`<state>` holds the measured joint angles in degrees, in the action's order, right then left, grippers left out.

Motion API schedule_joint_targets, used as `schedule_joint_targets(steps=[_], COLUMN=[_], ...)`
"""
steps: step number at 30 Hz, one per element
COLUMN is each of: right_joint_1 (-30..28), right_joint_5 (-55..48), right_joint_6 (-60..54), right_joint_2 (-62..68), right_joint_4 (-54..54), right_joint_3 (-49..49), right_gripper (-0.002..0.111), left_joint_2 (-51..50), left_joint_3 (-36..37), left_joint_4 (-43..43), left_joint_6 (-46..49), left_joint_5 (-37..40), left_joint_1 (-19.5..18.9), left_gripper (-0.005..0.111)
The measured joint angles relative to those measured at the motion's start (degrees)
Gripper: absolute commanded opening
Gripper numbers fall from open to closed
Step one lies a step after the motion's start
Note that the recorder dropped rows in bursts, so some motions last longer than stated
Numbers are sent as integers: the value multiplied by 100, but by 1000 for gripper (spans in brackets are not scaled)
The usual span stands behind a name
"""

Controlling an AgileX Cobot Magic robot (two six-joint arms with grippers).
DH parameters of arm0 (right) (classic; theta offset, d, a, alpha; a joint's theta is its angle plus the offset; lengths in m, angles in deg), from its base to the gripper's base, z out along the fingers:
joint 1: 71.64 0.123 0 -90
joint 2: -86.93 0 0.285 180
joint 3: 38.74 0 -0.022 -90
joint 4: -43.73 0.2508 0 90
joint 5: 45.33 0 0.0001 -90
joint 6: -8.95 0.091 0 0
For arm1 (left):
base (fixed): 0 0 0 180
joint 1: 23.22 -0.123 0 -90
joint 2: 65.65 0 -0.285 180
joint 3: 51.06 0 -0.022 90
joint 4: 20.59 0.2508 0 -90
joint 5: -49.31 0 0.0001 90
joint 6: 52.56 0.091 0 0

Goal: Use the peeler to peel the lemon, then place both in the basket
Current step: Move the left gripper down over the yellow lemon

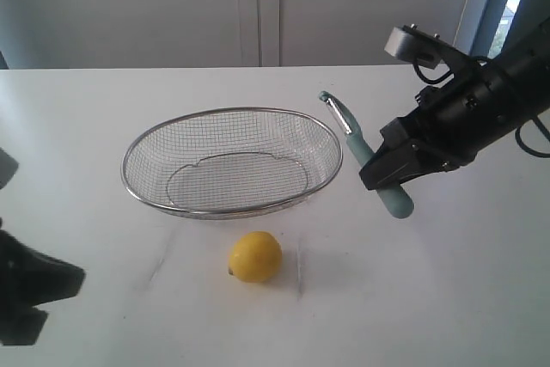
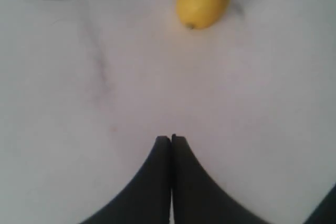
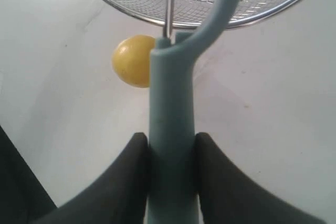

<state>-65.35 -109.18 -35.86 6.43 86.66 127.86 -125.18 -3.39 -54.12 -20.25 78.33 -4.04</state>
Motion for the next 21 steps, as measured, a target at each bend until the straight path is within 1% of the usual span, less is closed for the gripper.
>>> schedule_joint_targets(steps=[2, 3, 4, 7, 9, 10, 12, 13, 16, 19, 21], right_joint_1=[0, 0, 0, 0, 0, 0, 0, 0, 0, 0, 0], right_joint_5=[-59, -121, -155, -233, -289, -289, -289, -289, -294, -294, -294], right_joint_6=[23, 34, 67, 222, 403, 489, 814, 1070, 1332, 1402, 1422], right_joint_2=[0, 0, 0, 0, 0, 0, 0, 0, 0, 0, 0], right_joint_4=[0, 0, 0, -38, -167, -241, -519, -758, -972, -1005, -1005], right_joint_3=[0, 0, 0, 0, 0, 0, 0, 0, 0, 0, 0], right_gripper=[0, 0, 0, 0, 0, 0, 0, 0, 0, 0, 0], left_joint_2=[-501, -840, -1058, -1645, -2062, -2226, -2685, -2920, -3297, -3494, -3554], left_joint_3=[-124, -283, -413, -903, -1266, -1411, -1802, -2057, -2367, -2454, -2463], left_joint_4=[-1096, -1554, -1707, -1897, -1950, -1950, -1761, -1489, -1103, -981, -938], left_joint_6=[1049, 1416, 1568, 1776, 1788, 1747, 1480, 1193, 562, 227, 28], left_joint_5=[0, -12, -47, -313, -594, -742, -1030, -1119, -1195, -1317, -1395], left_joint_1=[125, 289, 448, 1083, 1556, 1735, 2159, 2379, 2586, 2614, 2614], left_gripper=[0, 0, 0, 0, 0, 0, 0, 0, 0, 1, 7])
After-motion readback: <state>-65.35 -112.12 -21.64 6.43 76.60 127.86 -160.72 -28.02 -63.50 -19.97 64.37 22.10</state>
